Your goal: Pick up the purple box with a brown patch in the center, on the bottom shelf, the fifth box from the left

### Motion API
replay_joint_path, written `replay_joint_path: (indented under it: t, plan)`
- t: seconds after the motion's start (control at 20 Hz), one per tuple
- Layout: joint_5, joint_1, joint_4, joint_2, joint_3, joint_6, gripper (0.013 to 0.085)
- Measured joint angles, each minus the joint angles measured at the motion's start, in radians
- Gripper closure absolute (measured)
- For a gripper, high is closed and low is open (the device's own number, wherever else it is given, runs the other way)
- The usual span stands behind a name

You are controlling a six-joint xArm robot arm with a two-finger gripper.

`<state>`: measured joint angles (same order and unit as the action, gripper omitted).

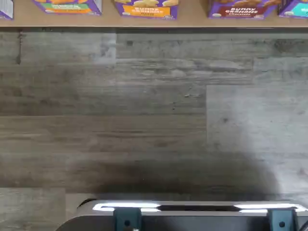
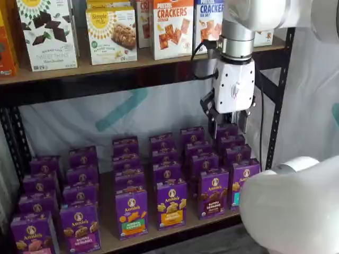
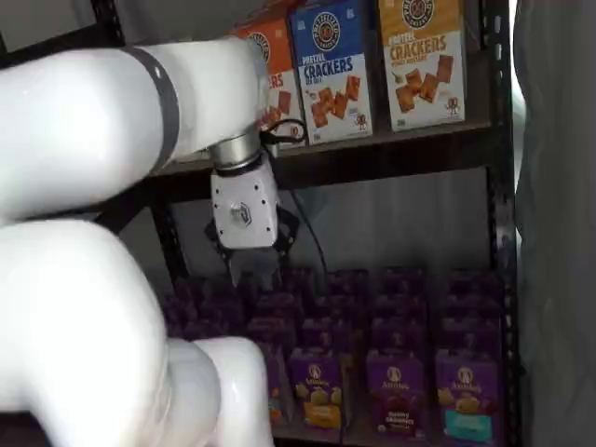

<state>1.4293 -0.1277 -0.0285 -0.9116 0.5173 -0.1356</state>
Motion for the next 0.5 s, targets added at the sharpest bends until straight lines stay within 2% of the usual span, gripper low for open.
replay_joint_path:
  t: [0.1, 0.35, 0.5]
  plan:
    - [0.001, -0.006, 0.01, 0.002, 0.001, -0.007, 0.013]
    - [-0.022, 0.015, -0.012, 0.006, -0.006, 0.017, 0.013]
    - [-0.046, 0.018, 0.003, 0.016, -0.013, 0.018, 0.013]
